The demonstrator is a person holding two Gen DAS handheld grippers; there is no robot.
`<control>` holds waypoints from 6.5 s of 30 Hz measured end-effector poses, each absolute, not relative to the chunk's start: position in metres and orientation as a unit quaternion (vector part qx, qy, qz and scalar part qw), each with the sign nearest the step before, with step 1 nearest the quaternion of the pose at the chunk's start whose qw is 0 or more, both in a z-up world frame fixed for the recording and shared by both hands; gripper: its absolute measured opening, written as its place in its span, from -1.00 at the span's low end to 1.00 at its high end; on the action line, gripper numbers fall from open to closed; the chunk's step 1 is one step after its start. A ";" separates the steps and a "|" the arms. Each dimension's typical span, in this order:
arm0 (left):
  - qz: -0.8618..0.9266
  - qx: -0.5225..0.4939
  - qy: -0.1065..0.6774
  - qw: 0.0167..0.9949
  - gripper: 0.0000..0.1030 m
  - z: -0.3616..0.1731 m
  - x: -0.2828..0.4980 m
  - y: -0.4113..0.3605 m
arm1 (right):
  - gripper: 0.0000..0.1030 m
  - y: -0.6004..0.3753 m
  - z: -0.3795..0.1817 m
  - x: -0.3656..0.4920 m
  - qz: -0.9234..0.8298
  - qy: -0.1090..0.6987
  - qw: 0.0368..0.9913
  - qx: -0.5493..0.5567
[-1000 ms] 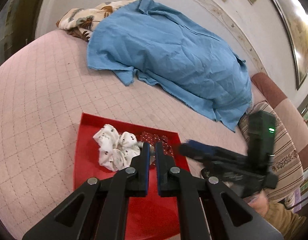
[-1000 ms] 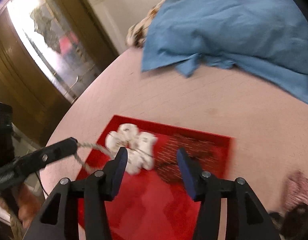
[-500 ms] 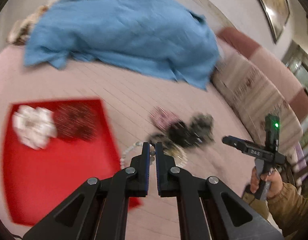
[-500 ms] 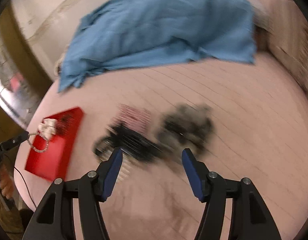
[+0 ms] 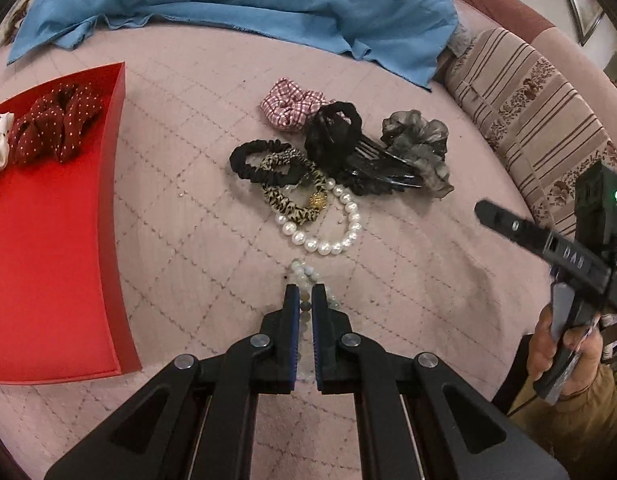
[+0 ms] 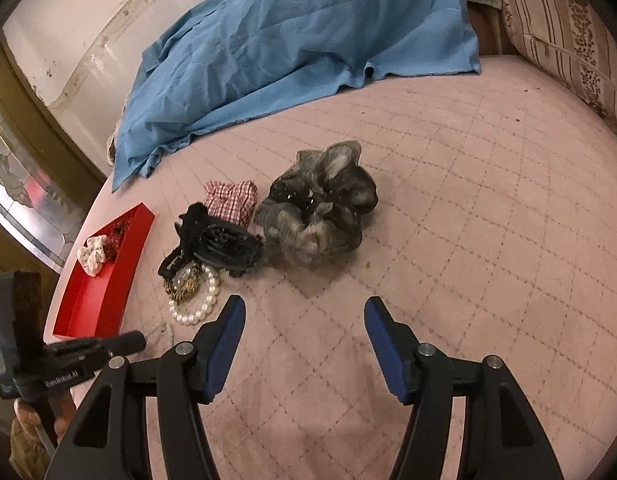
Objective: Organize jewelry
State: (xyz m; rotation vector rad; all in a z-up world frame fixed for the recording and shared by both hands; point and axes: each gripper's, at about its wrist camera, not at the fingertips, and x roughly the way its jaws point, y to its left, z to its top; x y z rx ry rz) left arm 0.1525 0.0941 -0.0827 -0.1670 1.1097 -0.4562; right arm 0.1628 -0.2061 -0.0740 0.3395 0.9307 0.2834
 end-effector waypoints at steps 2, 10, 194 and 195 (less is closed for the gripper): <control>-0.212 -0.075 0.522 0.823 -0.90 -0.085 0.153 0.093 | 0.29 -0.209 -0.072 0.170 0.133 0.440 0.873 0.164; -0.219 -0.089 0.521 0.820 -0.90 -0.096 0.159 0.095 | 0.28 -0.171 -0.047 0.190 0.200 0.420 0.871 0.158; -0.088 0.029 0.482 0.871 -0.80 -0.014 0.267 -0.001 | -0.71 -0.259 -0.094 0.252 0.182 0.388 0.866 0.259; -0.087 0.034 0.476 0.875 -0.80 -0.008 0.261 -0.001 | -0.71 -0.261 -0.093 0.250 0.180 0.386 0.866 0.261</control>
